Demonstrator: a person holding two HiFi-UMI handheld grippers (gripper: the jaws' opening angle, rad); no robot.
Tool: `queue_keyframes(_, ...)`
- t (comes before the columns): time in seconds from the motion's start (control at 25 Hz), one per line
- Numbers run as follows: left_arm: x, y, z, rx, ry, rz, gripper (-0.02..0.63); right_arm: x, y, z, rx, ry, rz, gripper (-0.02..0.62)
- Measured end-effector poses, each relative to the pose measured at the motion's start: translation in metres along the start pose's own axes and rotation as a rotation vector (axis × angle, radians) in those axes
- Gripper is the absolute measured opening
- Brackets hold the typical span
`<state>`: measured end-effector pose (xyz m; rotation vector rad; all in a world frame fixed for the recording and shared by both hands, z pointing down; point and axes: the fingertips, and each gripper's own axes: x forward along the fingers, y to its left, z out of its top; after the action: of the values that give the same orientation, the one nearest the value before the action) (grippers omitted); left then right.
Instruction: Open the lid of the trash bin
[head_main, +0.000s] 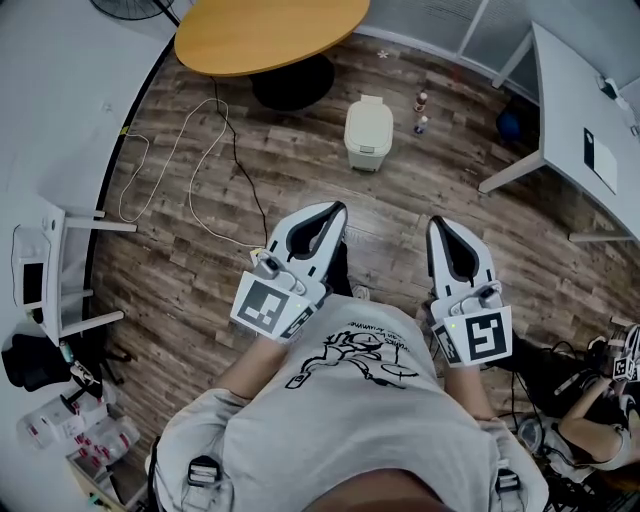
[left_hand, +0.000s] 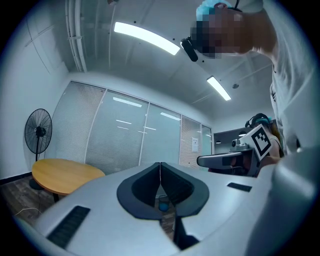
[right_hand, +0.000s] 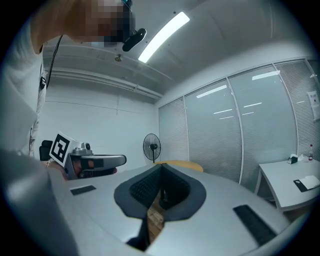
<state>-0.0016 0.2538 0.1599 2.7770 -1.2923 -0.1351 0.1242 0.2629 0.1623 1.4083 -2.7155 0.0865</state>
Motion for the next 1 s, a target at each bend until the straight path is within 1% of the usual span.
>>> queue_keyframes(0.24,0.029,0.048,0.004,-0.013,-0.001,0.005,0.02,0.053,-0.016,0.007,-0.007,0.013,0.004,0.006)
queue_keyframes(1.0,0.127,0.215,0.026,-0.011,0.009,-0.044,0.02,0.241,-0.058,0.034,-0.013,0.027,-0.024,0.006)
